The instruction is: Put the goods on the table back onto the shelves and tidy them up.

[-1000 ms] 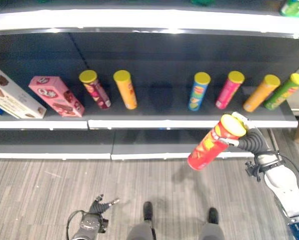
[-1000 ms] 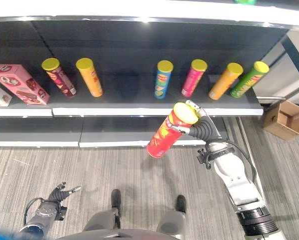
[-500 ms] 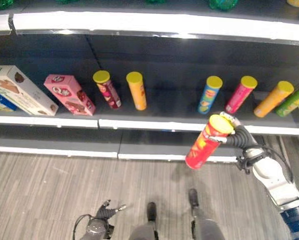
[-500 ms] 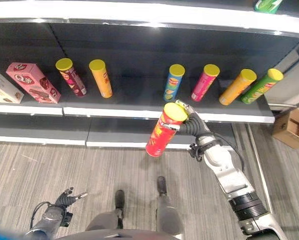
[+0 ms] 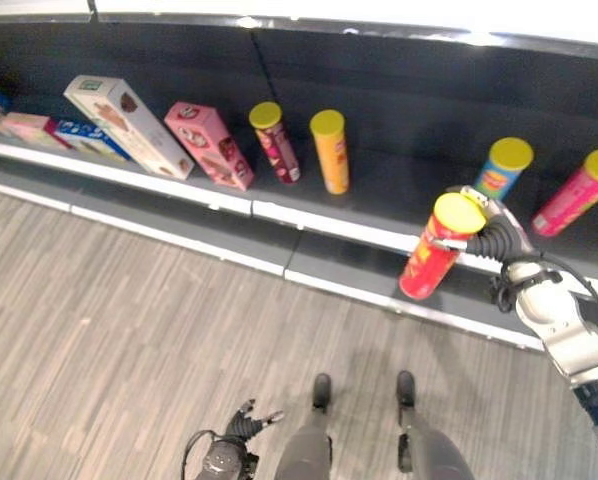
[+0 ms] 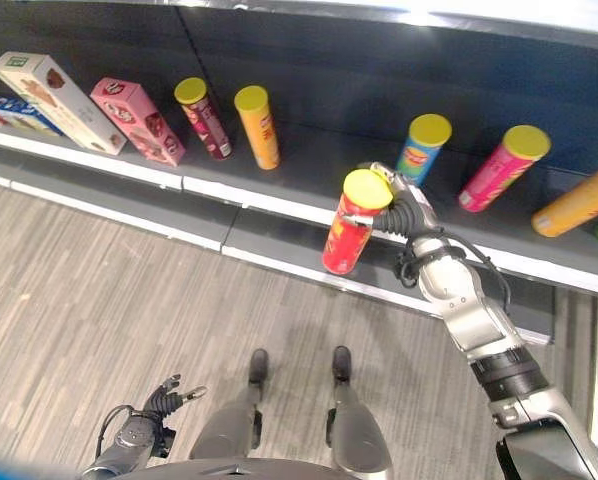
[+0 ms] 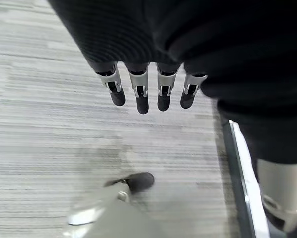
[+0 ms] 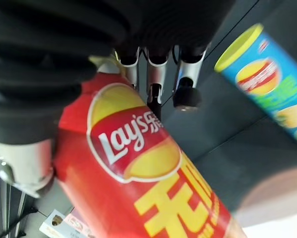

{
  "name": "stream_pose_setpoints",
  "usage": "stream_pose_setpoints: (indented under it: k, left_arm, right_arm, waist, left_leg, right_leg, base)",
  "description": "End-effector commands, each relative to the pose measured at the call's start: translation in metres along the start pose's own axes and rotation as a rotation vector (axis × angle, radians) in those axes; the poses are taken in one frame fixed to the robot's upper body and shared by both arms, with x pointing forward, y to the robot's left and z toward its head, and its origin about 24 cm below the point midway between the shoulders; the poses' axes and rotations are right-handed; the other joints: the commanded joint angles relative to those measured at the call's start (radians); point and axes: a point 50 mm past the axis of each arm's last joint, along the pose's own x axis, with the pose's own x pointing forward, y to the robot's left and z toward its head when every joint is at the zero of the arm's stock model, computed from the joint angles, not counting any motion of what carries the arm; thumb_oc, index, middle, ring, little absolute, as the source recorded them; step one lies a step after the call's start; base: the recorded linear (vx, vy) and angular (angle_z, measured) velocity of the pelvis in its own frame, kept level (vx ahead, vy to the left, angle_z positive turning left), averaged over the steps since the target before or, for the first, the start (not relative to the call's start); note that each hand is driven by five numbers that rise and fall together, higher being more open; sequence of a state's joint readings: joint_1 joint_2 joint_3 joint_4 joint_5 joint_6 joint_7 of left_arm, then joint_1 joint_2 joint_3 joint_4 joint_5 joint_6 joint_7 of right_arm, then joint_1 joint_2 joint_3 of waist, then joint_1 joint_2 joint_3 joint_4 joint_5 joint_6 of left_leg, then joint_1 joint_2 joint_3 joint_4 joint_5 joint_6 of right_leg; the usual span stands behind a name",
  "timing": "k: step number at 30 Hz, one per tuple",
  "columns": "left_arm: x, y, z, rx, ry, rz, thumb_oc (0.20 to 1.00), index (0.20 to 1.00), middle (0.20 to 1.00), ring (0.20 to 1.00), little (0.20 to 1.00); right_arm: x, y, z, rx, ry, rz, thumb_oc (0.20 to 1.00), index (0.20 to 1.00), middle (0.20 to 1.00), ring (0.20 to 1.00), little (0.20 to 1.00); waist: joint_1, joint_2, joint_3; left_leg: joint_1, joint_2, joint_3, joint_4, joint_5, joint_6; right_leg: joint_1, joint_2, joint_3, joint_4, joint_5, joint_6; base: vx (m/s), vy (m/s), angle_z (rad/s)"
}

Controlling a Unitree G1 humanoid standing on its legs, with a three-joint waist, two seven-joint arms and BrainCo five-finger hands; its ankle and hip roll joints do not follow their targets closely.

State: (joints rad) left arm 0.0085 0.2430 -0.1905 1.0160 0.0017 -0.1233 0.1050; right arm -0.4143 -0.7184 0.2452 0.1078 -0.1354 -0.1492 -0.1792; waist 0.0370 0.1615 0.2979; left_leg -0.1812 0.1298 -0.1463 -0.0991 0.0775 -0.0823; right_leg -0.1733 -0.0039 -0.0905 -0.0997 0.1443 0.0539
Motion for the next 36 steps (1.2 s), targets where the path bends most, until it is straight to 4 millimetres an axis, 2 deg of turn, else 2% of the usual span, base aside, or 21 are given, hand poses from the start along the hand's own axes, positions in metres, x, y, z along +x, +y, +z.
stream_pose_setpoints:
  k: [1, 3, 7, 11, 13, 17, 20, 29, 36]
  left_arm:
    - [0.004, 0.027, 0.014, 0.051, -0.061, 0.061, 1.0, 1.0, 1.0, 1.0, 1.0]
    - [0.004, 0.026, 0.017, 0.051, -0.073, 0.06, 1.0, 1.0, 1.0, 1.0, 1.0]
    - [0.005, 0.018, 0.029, 0.048, -0.124, 0.055, 1.0, 1.0, 1.0, 1.0, 1.0]
    - [0.006, 0.016, 0.032, 0.049, -0.137, 0.054, 1.0, 1.0, 1.0, 1.0, 1.0]
    - [0.006, 0.015, 0.036, 0.053, -0.155, 0.056, 1.0, 1.0, 1.0, 1.0, 1.0]
    - [0.007, 0.013, 0.045, 0.06, -0.186, 0.054, 1.0, 1.0, 1.0, 1.0, 1.0]
    - [0.008, 0.013, 0.048, 0.069, -0.2, 0.055, 1.0, 1.0, 1.0, 1.0, 1.0]
    - [0.008, 0.015, 0.053, 0.075, -0.218, 0.068, 1.0, 1.0, 1.0, 1.0, 1.0]
    - [0.009, 0.016, 0.061, 0.082, -0.25, 0.068, 1.0, 1.0, 1.0, 1.0, 1.0]
  right_arm:
    - [0.028, -0.026, 0.021, -0.092, -0.105, -0.216, 0.2, 0.2, 0.2, 0.2, 0.2]
    - [0.035, -0.03, 0.019, -0.114, -0.096, -0.25, 0.2, 0.2, 0.2, 0.2, 0.2]
    - [0.059, -0.059, 0.015, -0.244, -0.045, -0.404, 0.2, 0.2, 0.2, 0.2, 0.2]
    - [0.07, -0.074, 0.013, -0.289, -0.014, -0.484, 0.2, 0.2, 0.2, 0.2, 0.2]
    - [0.076, -0.091, 0.009, -0.345, 0.021, -0.569, 0.2, 0.2, 0.2, 0.2, 0.2]
    - [0.08, -0.106, 0.008, -0.398, 0.043, -0.629, 0.2, 0.2, 0.2, 0.2, 0.2]
    - [0.079, -0.111, 0.006, -0.438, 0.058, -0.647, 0.2, 0.2, 0.2, 0.2, 0.2]
    - [0.081, -0.107, -0.003, -0.488, 0.099, -0.619, 0.2, 0.2, 0.2, 0.2, 0.2]
    - [0.089, -0.116, -0.005, -0.511, 0.146, -0.628, 0.2, 0.2, 0.2, 0.2, 0.2]
  waist:
    - [0.036, -0.063, -0.015]
    - [0.039, -0.055, -0.011]
    - [0.058, -0.02, 0.0]
    - [0.071, -0.008, 0.005]
    - [0.089, 0.006, 0.007]
    - [0.098, 0.024, 0.011]
    - [0.104, 0.031, 0.014]
    - [0.119, 0.044, 0.017]
    - [0.141, 0.058, 0.022]
  left_leg:
    - [0.063, -0.078, 0.058, 0.013, -0.05, -0.014]
    - [0.057, -0.079, 0.053, 0.012, -0.047, -0.015]
    - [0.032, -0.087, 0.025, 0.012, -0.035, -0.019]
    - [0.024, -0.091, 0.011, 0.012, -0.032, -0.019]
    - [0.015, -0.095, -0.001, 0.012, -0.027, -0.02]
    - [-0.001, -0.1, -0.014, 0.012, -0.021, -0.022]
    - [-0.011, -0.102, -0.021, 0.012, -0.018, -0.024]
    - [-0.029, -0.104, -0.026, 0.012, -0.013, -0.026]
    - [-0.049, -0.105, -0.032, 0.012, -0.004, -0.029]
  right_leg:
    - [-0.032, -0.112, 0.074, 0.149, -0.173, 0.057]
    - [-0.041, -0.114, 0.069, 0.159, -0.177, 0.056]
    - [-0.066, -0.123, 0.041, 0.201, -0.198, 0.051]
    - [-0.068, -0.126, 0.032, 0.209, -0.204, 0.052]
    - [-0.073, -0.13, 0.024, 0.215, -0.207, 0.052]
    - [-0.081, -0.135, 0.01, 0.221, -0.212, 0.053]
    - [-0.084, -0.138, 0.004, 0.221, -0.214, 0.055]
    - [-0.101, -0.143, -0.001, 0.226, -0.211, 0.059]
    - [-0.114, -0.149, -0.006, 0.223, -0.207, 0.062]
  base:
    - [0.02, -0.046, 0.2]
    - [0.0, -0.029, 0.1]
    - [0.0, -0.034, 0.25]
    - [0.02, -0.03, 0.28]
    - [0.01, -0.02, 0.19]
    - [0.0, -0.009, 0.1]
    - [-0.01, -0.012, 0.08]
    - [0.0, -0.002, 0.01]
    - [0.0, 0.001, 0.0]
